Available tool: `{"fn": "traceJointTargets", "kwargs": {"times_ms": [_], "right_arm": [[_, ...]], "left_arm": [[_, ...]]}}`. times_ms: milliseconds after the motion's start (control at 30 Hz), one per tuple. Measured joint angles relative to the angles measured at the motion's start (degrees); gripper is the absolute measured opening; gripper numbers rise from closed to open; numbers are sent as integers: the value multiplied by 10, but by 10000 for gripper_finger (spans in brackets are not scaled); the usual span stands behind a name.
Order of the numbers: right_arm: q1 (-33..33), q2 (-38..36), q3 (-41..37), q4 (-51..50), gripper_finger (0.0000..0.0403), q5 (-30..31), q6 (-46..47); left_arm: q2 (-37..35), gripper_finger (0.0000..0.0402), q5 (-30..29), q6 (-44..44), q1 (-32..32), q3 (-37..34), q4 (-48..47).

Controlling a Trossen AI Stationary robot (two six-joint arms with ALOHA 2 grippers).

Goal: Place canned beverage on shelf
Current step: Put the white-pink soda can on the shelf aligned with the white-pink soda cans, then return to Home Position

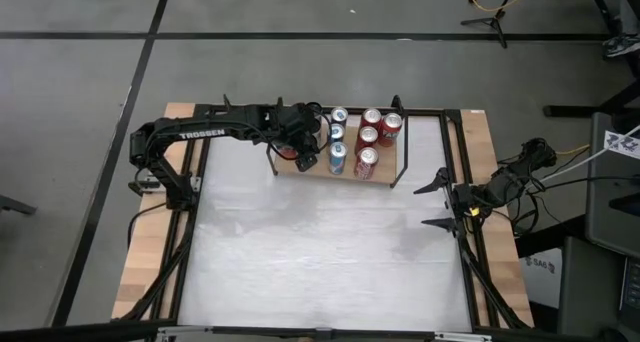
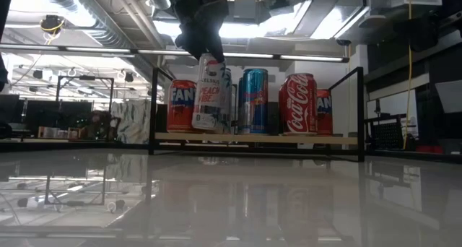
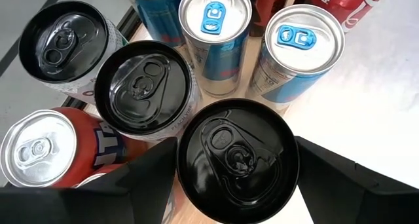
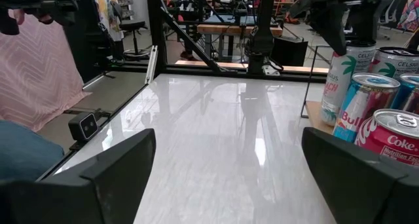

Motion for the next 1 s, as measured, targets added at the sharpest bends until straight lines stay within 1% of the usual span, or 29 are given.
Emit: {"fn": "traceJointTargets", "kwargs": {"times_ms": [767, 1000], "right_arm": [[0, 0, 0, 0, 374, 0, 0], [0, 0, 0, -2, 374, 0, 0]], "left_arm": [[-2, 277, -5, 0, 0, 0, 2], [-38, 277, -10, 0, 0, 0, -2]]}}
